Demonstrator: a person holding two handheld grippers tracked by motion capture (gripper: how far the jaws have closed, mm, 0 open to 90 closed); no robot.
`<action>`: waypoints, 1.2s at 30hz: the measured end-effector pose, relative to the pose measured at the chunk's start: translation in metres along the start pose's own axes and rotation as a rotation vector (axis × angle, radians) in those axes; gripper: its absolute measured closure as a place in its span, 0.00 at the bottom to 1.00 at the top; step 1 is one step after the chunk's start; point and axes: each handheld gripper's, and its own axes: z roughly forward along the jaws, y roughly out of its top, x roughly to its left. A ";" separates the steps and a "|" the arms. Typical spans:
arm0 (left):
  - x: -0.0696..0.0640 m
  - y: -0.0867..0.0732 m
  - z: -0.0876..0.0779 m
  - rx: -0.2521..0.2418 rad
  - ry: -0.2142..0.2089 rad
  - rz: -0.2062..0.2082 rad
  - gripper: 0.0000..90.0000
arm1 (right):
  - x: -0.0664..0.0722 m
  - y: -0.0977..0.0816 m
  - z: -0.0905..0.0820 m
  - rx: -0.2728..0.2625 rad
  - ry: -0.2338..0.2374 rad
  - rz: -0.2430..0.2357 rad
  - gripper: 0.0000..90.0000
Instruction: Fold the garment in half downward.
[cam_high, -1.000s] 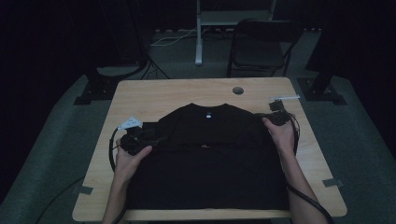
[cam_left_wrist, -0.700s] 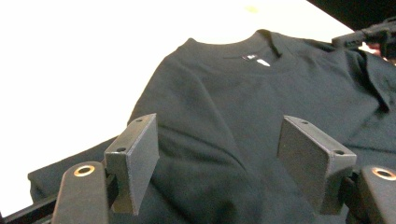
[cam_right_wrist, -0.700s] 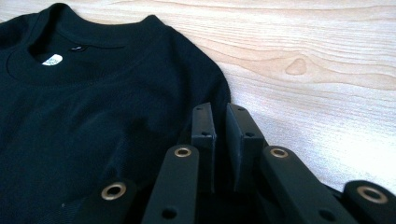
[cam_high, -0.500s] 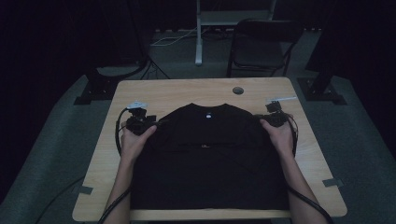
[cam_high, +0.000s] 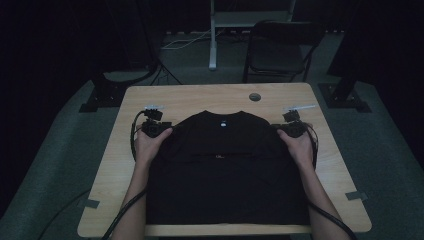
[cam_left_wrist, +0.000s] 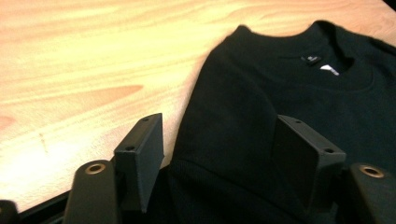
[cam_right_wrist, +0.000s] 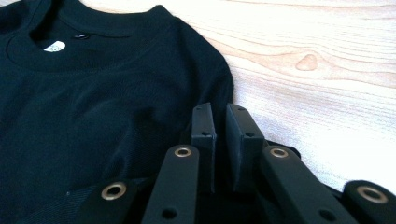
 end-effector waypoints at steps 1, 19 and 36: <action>0.001 -0.001 0.002 0.000 0.000 -0.009 0.42 | 0.000 0.000 0.000 0.000 0.000 -0.001 0.91; -0.003 0.001 0.000 0.026 0.076 0.028 0.78 | -0.001 -0.003 0.001 -0.004 0.010 0.009 0.90; 0.002 -0.001 0.007 0.077 0.054 -0.025 0.85 | -0.001 -0.004 0.002 -0.005 0.015 0.013 0.89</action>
